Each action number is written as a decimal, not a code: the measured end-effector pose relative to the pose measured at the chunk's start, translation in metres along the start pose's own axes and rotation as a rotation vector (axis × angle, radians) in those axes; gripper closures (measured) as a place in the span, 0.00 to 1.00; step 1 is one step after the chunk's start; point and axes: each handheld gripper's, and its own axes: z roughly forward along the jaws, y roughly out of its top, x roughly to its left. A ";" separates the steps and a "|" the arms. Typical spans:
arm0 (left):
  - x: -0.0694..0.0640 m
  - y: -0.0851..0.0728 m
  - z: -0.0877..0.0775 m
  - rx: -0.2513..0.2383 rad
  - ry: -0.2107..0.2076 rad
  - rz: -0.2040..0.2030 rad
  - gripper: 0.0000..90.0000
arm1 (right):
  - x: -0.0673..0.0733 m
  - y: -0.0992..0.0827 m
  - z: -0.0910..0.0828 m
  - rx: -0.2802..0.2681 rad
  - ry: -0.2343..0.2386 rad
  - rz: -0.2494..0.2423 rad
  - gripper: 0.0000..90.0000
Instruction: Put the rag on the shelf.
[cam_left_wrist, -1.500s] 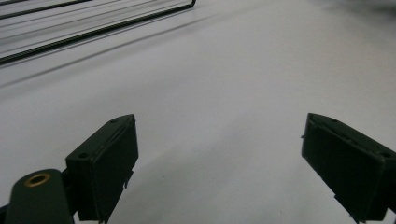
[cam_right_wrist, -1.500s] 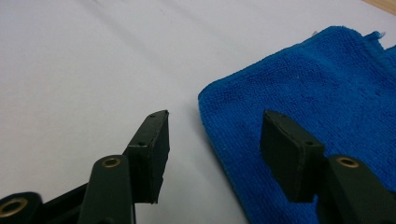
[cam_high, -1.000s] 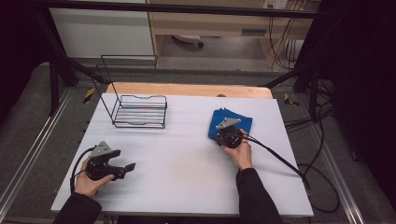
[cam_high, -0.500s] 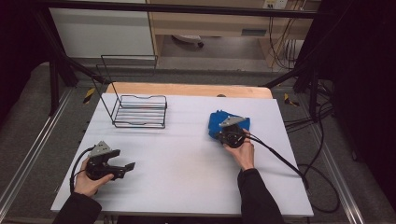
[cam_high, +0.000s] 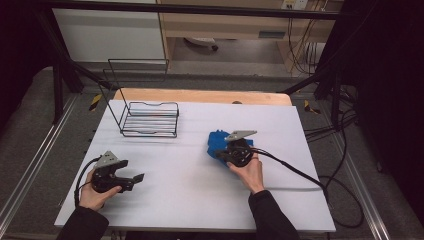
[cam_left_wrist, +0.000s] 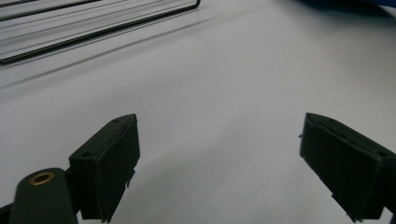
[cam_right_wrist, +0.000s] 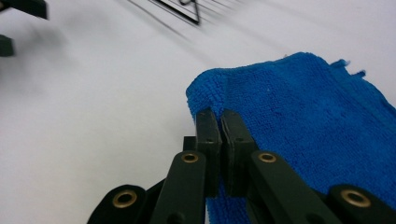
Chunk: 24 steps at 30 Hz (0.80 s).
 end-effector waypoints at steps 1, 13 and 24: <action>0.000 0.000 0.000 0.001 0.001 0.000 0.13 | 0.006 0.002 0.003 -0.001 0.013 0.006 0.97; 0.000 0.000 0.000 0.001 0.005 0.003 0.13 | 0.045 0.014 0.042 0.018 0.084 0.021 0.97; 0.000 0.000 0.000 0.001 0.004 0.006 0.13 | 0.064 0.026 0.086 0.006 0.085 0.039 0.97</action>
